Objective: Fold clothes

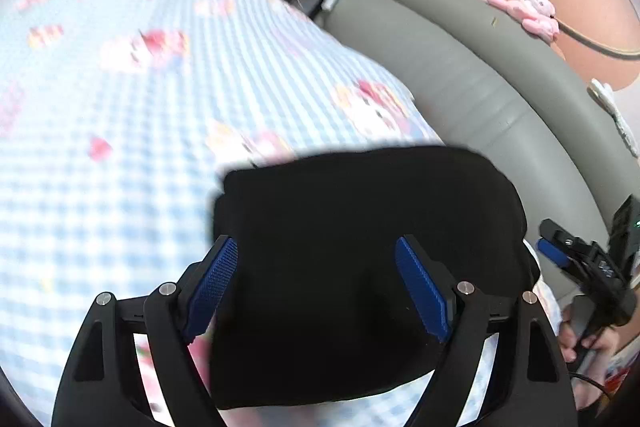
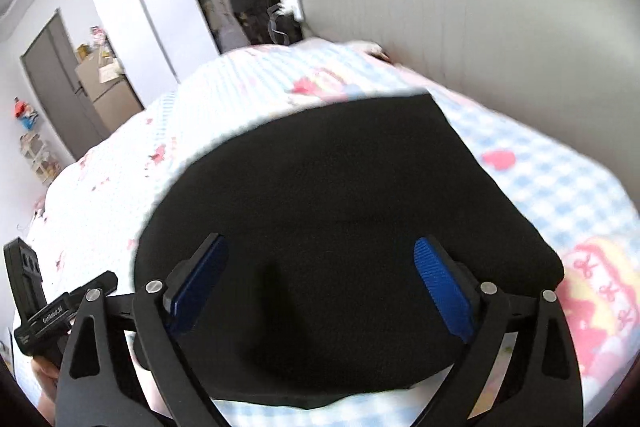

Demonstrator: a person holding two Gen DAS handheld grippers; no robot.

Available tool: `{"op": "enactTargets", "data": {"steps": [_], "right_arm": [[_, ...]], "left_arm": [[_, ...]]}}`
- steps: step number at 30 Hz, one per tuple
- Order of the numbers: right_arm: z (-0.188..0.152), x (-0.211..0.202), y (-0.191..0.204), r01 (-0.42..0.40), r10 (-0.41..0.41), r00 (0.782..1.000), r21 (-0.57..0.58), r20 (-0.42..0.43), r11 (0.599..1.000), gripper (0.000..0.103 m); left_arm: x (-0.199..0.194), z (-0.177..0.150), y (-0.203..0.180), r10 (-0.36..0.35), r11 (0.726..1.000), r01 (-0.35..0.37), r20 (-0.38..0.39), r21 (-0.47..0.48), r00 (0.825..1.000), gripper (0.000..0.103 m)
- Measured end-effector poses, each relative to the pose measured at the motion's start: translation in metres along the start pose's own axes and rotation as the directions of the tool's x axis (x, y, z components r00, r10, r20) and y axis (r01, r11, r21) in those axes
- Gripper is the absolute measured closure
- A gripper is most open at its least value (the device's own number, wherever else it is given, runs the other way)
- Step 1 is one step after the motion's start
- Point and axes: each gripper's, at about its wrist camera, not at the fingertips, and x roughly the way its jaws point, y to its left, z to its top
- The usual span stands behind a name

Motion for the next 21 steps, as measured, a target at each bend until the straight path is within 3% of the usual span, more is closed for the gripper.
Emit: {"op": "enactTargets", "data": {"steps": [6, 12, 14, 17, 21], "right_arm": [[0.010, -0.003, 0.103, -0.062, 0.064, 0.998, -0.121, 0.007, 0.991, 0.002], [-0.007, 0.025, 0.231, -0.133, 0.120, 0.990, -0.195, -0.075, 0.972, 0.002], [-0.019, 0.036, 0.276, -0.178, 0.159, 0.982, -0.211, -0.103, 0.961, 0.002], [-0.034, 0.042, 0.326, -0.224, 0.196, 0.972, -0.243, -0.132, 0.944, 0.002], [-0.060, 0.041, 0.375, -0.252, 0.214, 0.963, -0.274, -0.162, 0.928, 0.002]], "left_arm": [[-0.065, 0.053, 0.050, 0.183, 0.983, -0.185, 0.103, 0.012, 0.978, 0.019], [-0.128, 0.090, 0.121, 0.328, 0.944, -0.328, 0.146, -0.025, 0.933, 0.019], [-0.151, 0.094, 0.142, 0.359, 0.933, -0.356, 0.164, -0.048, 0.919, 0.019], [-0.174, 0.087, 0.168, 0.346, 0.938, -0.336, 0.182, -0.085, 0.920, 0.019], [-0.209, 0.069, 0.187, 0.397, 0.918, -0.388, 0.196, -0.086, 0.897, 0.019]]}}
